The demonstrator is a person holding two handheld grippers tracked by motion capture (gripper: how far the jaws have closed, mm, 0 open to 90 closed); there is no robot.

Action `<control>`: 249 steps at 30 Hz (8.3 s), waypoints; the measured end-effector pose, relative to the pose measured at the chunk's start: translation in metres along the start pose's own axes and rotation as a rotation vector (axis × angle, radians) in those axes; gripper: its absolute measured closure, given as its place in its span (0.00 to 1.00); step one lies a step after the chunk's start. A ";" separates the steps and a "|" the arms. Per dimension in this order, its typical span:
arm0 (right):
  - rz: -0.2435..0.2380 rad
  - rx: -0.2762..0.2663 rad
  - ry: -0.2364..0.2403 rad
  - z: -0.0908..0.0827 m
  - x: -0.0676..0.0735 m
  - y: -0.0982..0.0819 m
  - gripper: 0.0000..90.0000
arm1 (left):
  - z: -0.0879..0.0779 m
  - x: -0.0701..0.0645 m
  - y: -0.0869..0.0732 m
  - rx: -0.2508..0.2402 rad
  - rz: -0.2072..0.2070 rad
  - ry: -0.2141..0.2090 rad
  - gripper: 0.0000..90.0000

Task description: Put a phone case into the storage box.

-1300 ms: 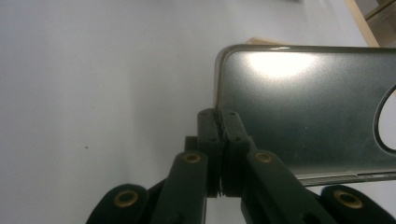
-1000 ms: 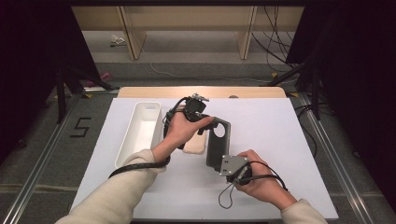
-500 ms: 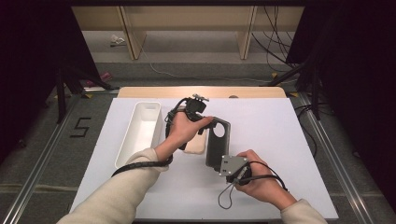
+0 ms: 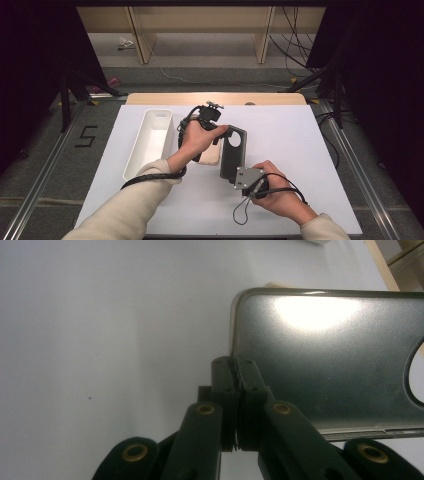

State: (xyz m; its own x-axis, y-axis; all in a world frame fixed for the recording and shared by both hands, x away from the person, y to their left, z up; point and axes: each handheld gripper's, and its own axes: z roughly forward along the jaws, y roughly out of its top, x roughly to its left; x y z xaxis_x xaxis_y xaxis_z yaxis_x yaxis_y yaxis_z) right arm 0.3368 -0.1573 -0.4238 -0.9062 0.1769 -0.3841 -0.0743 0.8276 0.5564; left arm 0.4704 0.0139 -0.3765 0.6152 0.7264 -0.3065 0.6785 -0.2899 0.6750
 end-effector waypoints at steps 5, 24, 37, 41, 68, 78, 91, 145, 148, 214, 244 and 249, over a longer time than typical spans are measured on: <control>-0.015 0.020 0.001 0.003 0.001 0.000 0.99 | -0.003 -0.003 0.000 -0.019 -0.031 -0.035 0.83; 0.042 0.057 0.007 0.011 -0.003 -0.006 0.89 | -0.016 -0.029 0.000 -0.128 0.121 -0.066 0.91; 0.304 -0.099 -0.053 0.001 -0.014 -0.015 0.53 | -0.040 -0.011 -0.006 -0.253 0.247 0.004 0.91; 0.356 -0.129 -0.063 -0.002 -0.017 -0.017 0.47 | -0.049 -0.001 -0.010 -0.286 0.252 0.017 0.91; 0.522 -0.210 -0.105 -0.011 -0.029 -0.035 0.30 | -0.119 0.043 -0.016 -0.424 0.245 0.008 0.91; 0.542 -0.222 -0.117 -0.012 -0.031 -0.039 0.28 | -0.137 0.058 -0.015 -0.458 0.238 0.009 0.91; 0.557 -0.228 -0.140 -0.013 -0.034 -0.043 0.27 | -0.162 0.077 -0.014 -0.493 0.214 0.030 0.91; 0.667 -0.262 -0.196 -0.029 -0.043 -0.068 0.19 | -0.193 0.152 -0.020 -0.539 0.154 0.107 0.91; 0.673 -0.261 -0.199 -0.029 -0.043 -0.069 0.19 | -0.192 0.156 -0.020 -0.544 0.151 0.111 0.91; 0.696 -0.256 -0.199 -0.029 -0.044 -0.072 0.19 | -0.157 0.194 -0.006 -0.488 0.169 0.180 0.91; 0.702 -0.254 -0.197 -0.028 -0.045 -0.073 0.19 | -0.143 0.204 -0.005 -0.460 0.163 0.192 0.91; 0.702 -0.254 -0.197 -0.028 -0.045 -0.073 0.19 | -0.140 0.206 -0.006 -0.459 0.155 0.194 0.91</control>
State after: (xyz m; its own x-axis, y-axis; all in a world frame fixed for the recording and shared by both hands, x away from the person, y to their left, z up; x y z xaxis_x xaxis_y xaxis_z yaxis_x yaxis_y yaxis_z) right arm 0.3711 -0.2410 -0.4266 -0.6873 0.7263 0.0105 0.3753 0.3428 0.8612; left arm 0.5365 0.2525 -0.3492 0.5789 0.8116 -0.0788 0.3124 -0.1315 0.9408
